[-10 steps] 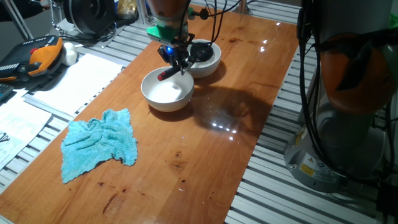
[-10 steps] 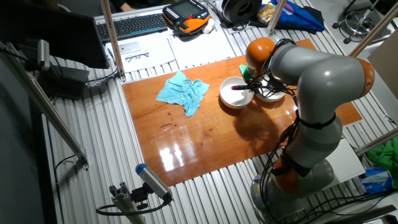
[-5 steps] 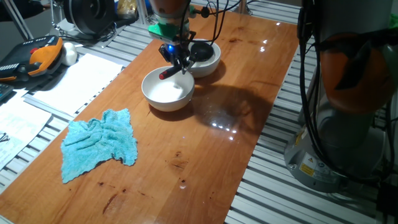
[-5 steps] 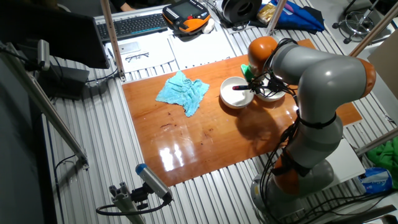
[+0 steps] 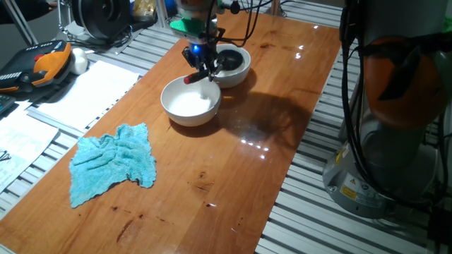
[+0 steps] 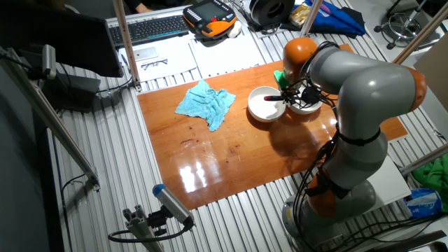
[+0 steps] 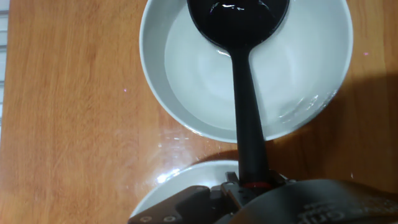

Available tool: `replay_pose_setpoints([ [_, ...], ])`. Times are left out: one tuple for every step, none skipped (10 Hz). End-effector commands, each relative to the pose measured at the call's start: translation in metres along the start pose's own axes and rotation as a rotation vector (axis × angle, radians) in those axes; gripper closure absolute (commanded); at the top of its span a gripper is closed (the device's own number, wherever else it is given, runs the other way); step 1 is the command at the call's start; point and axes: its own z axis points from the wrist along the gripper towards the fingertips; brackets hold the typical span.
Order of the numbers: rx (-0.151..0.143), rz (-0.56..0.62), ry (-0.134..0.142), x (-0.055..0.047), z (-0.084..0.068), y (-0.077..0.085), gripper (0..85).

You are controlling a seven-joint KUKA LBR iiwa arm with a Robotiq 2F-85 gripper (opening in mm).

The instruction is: Scoop water with a large spoon from one bowl to another

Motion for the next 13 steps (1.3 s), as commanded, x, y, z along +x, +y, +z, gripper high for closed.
replay_pose_setpoints([
  [0.002, -0.003, 0.003, 0.000, -0.003, -0.001, 85.0],
  [0.002, -0.006, 0.003, 0.000, -0.005, -0.002, 85.0],
  [0.003, -0.012, 0.006, 0.000, -0.007, -0.003, 85.0],
  [0.004, -0.016, 0.009, -0.001, -0.008, -0.004, 85.0],
  [0.004, -0.021, 0.009, -0.002, -0.010, -0.004, 85.0],
  [0.004, -0.027, 0.011, -0.004, -0.012, -0.004, 85.0],
  [0.007, -0.031, 0.014, -0.005, -0.013, -0.004, 85.0],
  [0.009, -0.034, 0.016, -0.006, -0.014, -0.004, 85.0],
  [0.010, -0.037, 0.014, -0.006, -0.015, -0.005, 85.0],
  [0.012, -0.040, 0.013, -0.006, -0.016, -0.005, 85.0],
  [0.012, -0.042, 0.008, -0.007, -0.018, -0.005, 85.0],
  [0.017, -0.044, 0.004, -0.007, -0.021, -0.005, 85.0],
  [0.022, -0.044, 0.003, -0.007, -0.025, -0.004, 85.0],
])
